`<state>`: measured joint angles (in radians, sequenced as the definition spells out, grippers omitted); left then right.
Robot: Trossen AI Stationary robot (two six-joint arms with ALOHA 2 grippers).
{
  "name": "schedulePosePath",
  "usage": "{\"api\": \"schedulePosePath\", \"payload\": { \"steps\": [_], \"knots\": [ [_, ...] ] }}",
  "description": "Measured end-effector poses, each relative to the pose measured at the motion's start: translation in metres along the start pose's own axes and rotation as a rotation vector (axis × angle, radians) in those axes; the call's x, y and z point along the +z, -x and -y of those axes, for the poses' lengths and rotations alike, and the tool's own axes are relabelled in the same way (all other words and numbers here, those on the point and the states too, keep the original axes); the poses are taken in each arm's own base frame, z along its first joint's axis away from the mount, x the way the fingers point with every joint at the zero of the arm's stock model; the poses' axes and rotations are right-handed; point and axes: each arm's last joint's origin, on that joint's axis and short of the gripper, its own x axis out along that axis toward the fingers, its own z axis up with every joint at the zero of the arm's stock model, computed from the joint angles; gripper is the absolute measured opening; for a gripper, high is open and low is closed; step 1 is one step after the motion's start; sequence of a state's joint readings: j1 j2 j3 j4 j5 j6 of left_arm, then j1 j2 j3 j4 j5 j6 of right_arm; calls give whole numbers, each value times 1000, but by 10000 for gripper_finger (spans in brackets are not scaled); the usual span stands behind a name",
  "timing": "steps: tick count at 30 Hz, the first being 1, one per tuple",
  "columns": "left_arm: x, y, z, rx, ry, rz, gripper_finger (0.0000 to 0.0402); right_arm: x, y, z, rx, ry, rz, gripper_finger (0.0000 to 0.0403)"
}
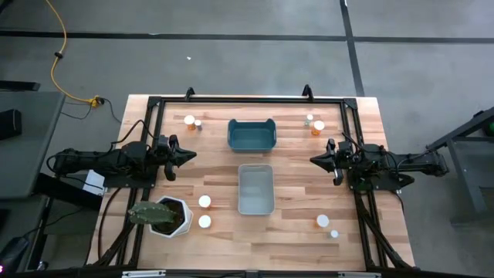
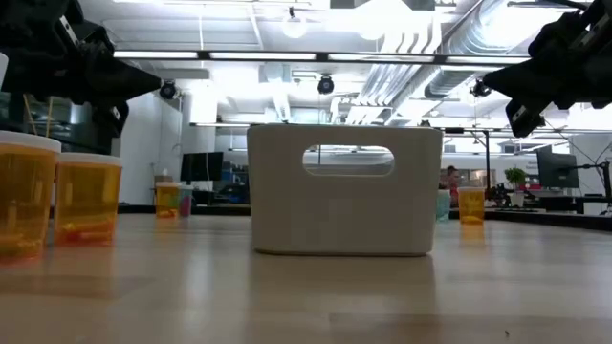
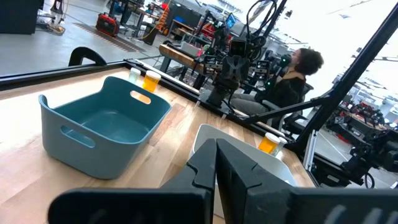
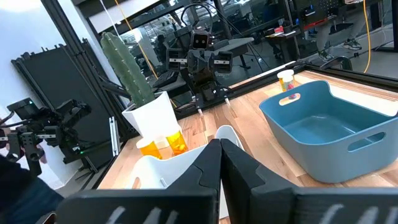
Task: Pick and place medicine bottles into bin by pill shape (circle, oval)
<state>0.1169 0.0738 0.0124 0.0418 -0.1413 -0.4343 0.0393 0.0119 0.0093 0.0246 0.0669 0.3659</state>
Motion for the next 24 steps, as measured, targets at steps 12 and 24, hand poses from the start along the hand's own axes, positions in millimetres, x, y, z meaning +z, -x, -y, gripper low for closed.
{"api": "schedulePosePath", "payload": {
  "steps": [12, 24],
  "knots": [
    [1, 0, 1, -7, 17, 15, 1, 0, 0, 0, 0, 0, 0, 0],
    [41, 4, 13, -23, 277, 340, 20, 0, 0, 0, 0, 0, 0, 0]
  ]
}}
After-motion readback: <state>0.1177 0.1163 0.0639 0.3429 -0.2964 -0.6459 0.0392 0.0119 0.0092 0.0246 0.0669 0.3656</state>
